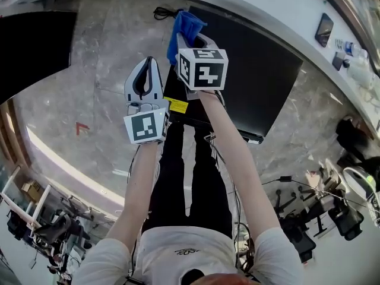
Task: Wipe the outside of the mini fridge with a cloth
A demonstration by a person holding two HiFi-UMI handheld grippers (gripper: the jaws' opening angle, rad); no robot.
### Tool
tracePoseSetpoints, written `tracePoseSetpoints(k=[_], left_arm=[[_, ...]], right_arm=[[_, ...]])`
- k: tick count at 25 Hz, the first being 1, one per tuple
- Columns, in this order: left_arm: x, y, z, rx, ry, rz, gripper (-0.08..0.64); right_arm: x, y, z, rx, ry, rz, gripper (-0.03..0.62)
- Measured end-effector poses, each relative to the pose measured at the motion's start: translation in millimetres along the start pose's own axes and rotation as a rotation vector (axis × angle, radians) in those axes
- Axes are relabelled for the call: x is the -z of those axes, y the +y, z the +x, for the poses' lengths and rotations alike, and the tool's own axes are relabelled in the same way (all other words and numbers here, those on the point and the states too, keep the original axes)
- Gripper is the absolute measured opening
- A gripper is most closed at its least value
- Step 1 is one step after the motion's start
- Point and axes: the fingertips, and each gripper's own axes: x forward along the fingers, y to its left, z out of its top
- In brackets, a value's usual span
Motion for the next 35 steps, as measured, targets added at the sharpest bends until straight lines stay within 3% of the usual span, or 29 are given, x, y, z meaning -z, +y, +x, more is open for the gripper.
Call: tracePoseSetpoints(k=[6, 17, 35], left_arm=[[5, 7, -1, -0.001, 0.010, 0.001, 0.005], [-3, -15, 1, 0.052, -0.009, -0.006, 0.005], [6, -84, 4, 0.156, 0.033, 0.063, 0.005]], right_arm=[[1, -8, 6, 0.066, 0.043, -0.068, 0.075], [13, -41, -20, 0.128, 0.047, -0.048, 0.075], [52, -182, -130, 0.343, -0.011, 0.072, 0.075]])
